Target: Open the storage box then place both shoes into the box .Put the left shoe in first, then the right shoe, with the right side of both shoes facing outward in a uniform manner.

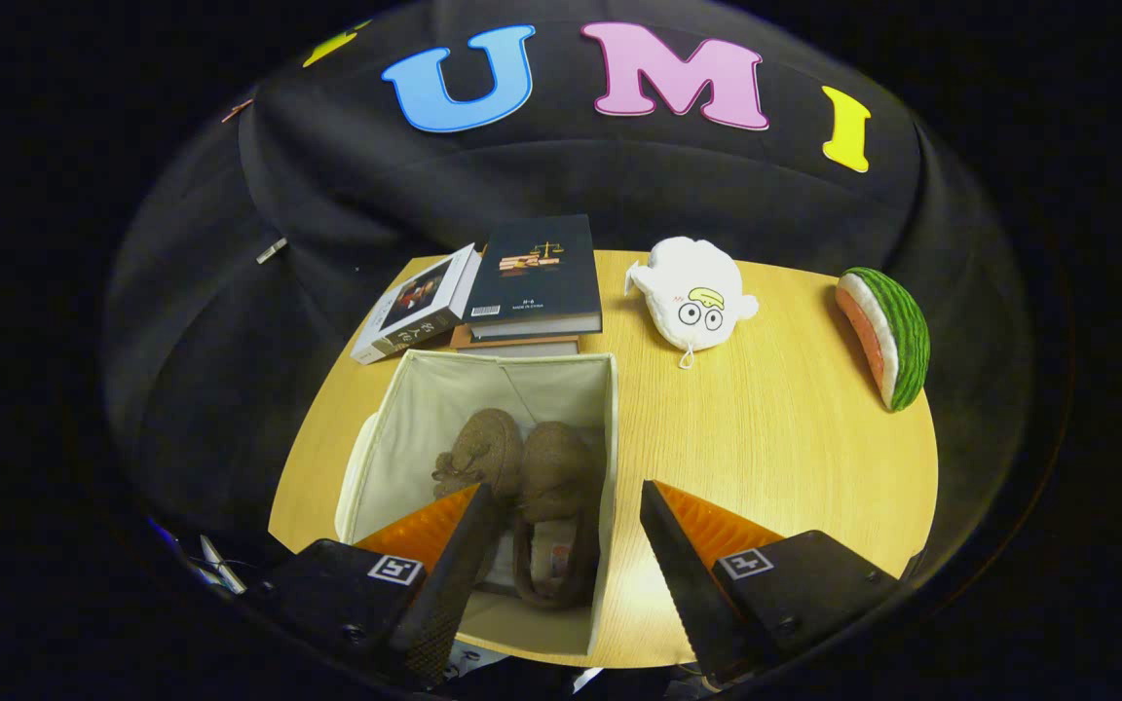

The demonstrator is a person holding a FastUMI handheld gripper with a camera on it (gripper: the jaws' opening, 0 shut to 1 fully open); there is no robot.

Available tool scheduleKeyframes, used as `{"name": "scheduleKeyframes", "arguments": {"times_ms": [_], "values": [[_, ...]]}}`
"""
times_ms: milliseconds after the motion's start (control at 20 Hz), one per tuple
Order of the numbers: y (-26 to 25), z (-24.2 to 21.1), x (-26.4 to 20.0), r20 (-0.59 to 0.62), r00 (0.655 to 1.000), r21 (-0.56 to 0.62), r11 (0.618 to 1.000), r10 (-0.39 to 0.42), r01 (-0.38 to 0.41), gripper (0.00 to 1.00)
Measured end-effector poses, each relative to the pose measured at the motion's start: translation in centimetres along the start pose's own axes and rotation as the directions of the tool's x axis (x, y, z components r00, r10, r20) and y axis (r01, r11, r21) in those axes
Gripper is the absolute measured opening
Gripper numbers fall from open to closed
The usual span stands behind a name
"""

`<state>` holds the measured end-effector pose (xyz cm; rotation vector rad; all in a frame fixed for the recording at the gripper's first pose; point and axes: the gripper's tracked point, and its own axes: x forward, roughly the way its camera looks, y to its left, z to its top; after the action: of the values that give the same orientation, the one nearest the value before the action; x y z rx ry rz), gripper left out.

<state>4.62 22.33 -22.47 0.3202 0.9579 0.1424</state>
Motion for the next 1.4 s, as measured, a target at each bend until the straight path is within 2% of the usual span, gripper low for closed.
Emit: {"name": "scheduleKeyframes", "arguments": {"times_ms": [200, 500, 650, 800, 1150, 1250, 1400], "values": [[-2.5, 2.1, -2.5, 0.083, 0.997, 0.020, 1.000, 0.004, -0.005, 0.95], [-9.9, 6.1, -6.9, 0.222, 0.973, 0.001, 0.998, -0.068, 0.070, 0.95], [-13.3, 8.4, -9.6, 0.321, 0.942, -0.005, 0.994, -0.101, 0.108, 0.95], [-16.5, 10.2, -12.5, 0.420, 0.897, -0.031, 0.985, -0.139, 0.167, 0.95], [-21.4, 10.8, -18.7, 0.557, 0.811, -0.040, 0.970, -0.177, 0.239, 0.94], [-22.4, 10.7, -19.9, 0.582, 0.793, -0.039, 0.968, -0.179, 0.248, 0.92], [-23.6, 10.0, -20.5, 0.590, 0.786, -0.041, 0.966, -0.183, 0.255, 0.92]]}}
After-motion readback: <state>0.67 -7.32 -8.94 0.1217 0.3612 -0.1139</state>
